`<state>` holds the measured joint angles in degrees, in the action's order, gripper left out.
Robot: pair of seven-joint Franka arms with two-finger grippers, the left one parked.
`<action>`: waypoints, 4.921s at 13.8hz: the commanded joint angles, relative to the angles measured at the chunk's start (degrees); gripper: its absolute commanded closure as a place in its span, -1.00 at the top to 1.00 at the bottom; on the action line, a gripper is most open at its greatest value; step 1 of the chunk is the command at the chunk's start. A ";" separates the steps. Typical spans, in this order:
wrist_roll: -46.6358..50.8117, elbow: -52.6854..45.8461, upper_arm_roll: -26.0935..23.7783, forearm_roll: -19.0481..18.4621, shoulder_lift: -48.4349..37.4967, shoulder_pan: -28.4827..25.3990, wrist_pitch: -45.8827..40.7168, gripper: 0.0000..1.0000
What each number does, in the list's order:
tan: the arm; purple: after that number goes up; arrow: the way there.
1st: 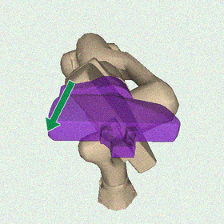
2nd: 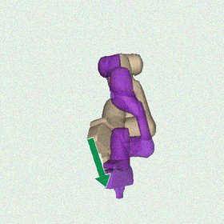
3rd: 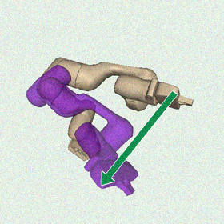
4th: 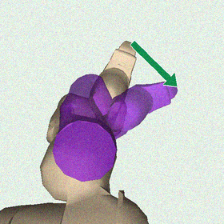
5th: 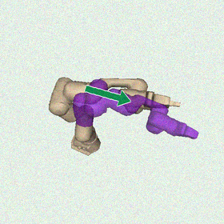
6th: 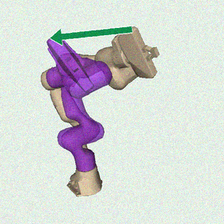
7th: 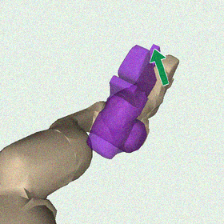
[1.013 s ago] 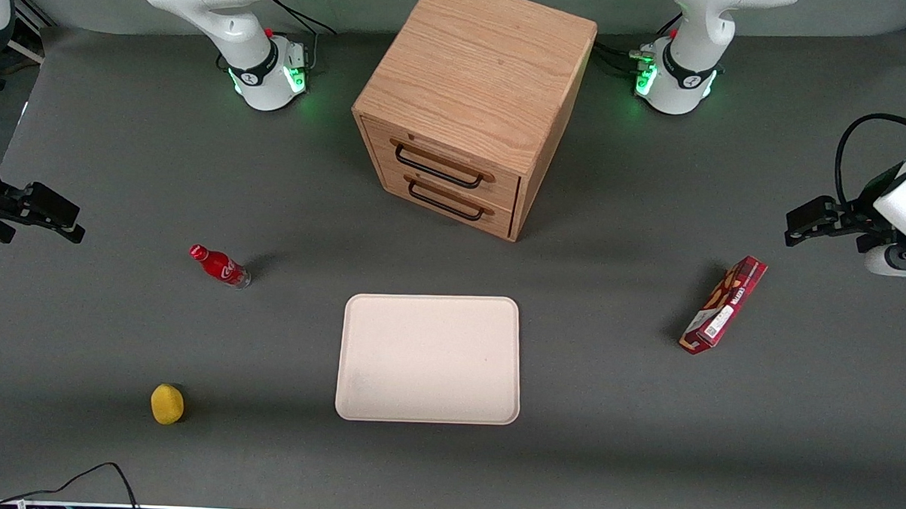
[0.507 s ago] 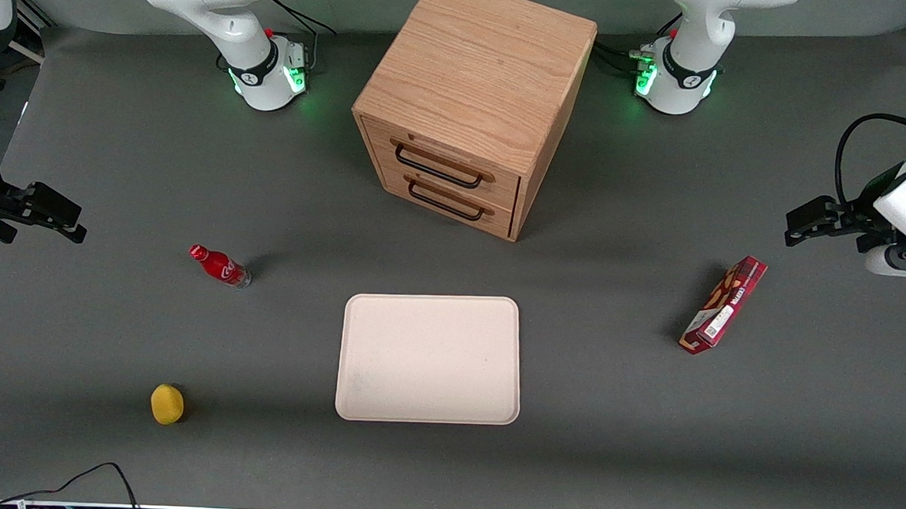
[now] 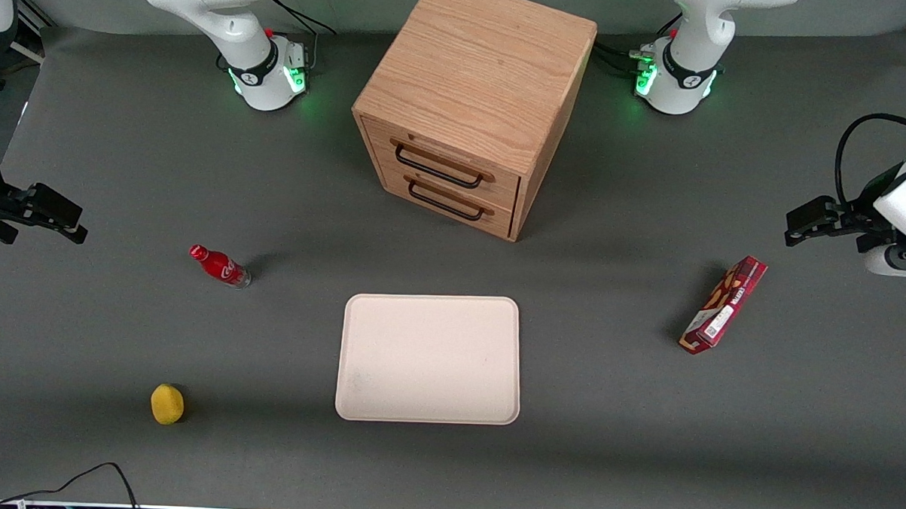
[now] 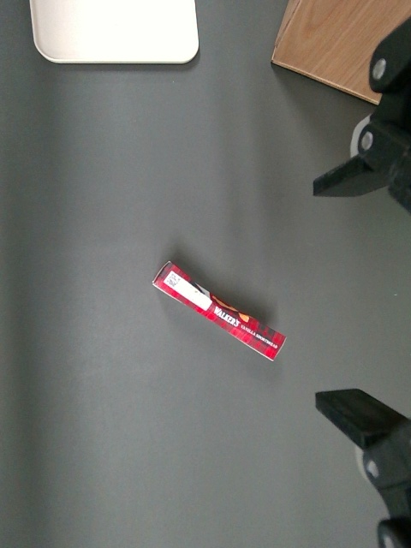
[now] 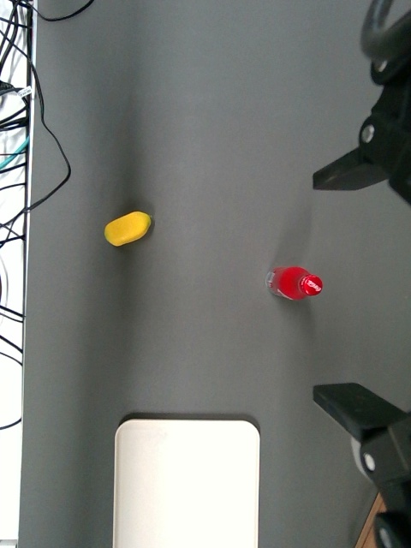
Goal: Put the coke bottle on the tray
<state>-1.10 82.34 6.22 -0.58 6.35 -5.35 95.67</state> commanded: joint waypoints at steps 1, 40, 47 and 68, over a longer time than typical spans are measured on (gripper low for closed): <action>0.31 -0.25 -0.15 -0.12 1.38 -0.10 -0.75 1.00; -0.57 51.43 -5.95 0.40 -5.12 4.47 45.04 -1.00; 3.45 39.87 -8.85 0.40 -2.32 3.60 36.74 -1.00; 30.63 -28.99 -5.16 -3.12 43.57 -18.47 17.17 -1.00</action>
<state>28.38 56.80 0.36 -5.47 47.94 -23.47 112.17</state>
